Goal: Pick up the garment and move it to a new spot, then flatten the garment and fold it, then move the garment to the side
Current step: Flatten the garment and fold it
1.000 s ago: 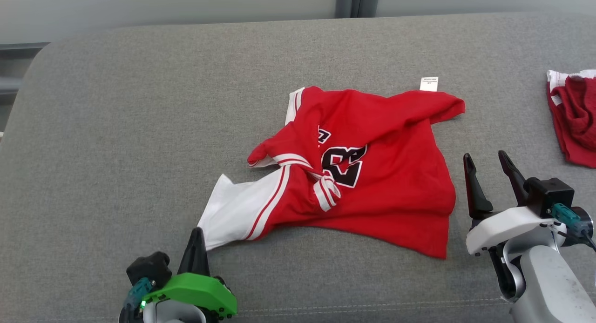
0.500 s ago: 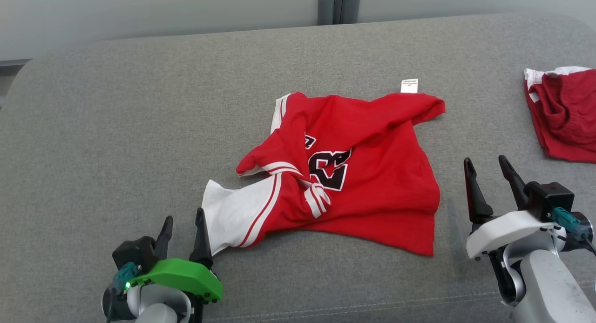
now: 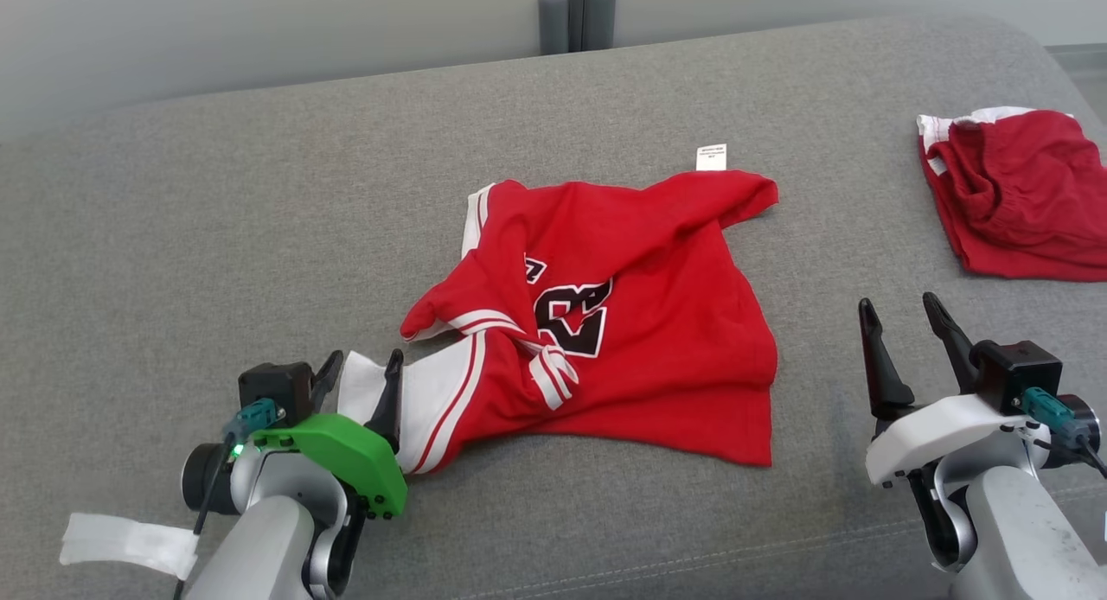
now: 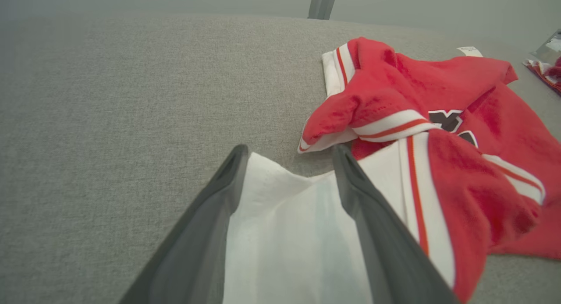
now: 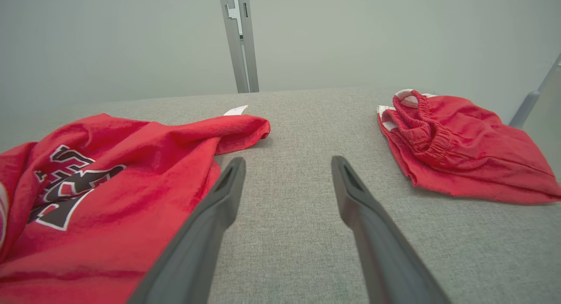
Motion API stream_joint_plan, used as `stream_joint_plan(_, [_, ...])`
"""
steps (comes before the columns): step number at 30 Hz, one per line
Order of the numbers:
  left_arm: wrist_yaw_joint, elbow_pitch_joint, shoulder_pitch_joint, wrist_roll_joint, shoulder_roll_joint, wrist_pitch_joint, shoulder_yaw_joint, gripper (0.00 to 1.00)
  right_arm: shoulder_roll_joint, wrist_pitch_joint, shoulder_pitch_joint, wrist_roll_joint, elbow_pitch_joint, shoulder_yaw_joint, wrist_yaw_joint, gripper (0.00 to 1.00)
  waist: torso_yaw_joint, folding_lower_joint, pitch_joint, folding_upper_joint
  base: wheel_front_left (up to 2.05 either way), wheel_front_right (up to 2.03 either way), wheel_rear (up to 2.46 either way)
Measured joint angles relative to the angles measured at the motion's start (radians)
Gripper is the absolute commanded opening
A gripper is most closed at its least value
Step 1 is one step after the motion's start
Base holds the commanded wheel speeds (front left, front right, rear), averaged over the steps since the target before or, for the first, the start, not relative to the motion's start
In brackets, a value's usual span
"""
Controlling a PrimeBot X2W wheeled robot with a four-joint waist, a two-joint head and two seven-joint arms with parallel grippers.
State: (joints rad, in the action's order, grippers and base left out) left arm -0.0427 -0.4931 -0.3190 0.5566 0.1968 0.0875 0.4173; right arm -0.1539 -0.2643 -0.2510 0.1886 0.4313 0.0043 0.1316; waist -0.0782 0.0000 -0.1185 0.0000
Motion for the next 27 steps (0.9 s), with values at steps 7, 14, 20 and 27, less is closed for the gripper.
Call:
stream_joint_plan(7, [-0.043,-0.096,-0.077,-0.030,0.002,-0.055,0.009,1.00,-0.007,0.000,-0.001,0.000,0.003,0.006,0.000,1.00,-0.024,0.0000,-0.011,0.0000,0.00,0.00,0.00])
stream_joint_plan(14, [-0.054,-0.164,-0.099,-0.027,-0.002,-0.106,0.021,1.00,-0.007,0.000,0.000,0.002,0.006,0.010,0.000,1.00,-0.039,0.0000,-0.014,0.0000,0.00,0.00,0.00])
stream_joint_plan(20, [-0.046,-0.164,-0.099,-0.019,-0.002,-0.136,0.034,0.27,-0.006,0.000,0.000,0.002,0.006,0.006,0.000,1.00,-0.036,0.0000,-0.014,0.0000,0.00,0.00,0.00])
stream_joint_plan(27, [-0.049,-0.159,-0.098,-0.014,0.005,-0.165,0.043,0.00,0.001,0.000,0.000,0.002,0.009,0.009,0.000,1.00,-0.027,0.0000,-0.014,0.0000,0.00,0.00,0.00])
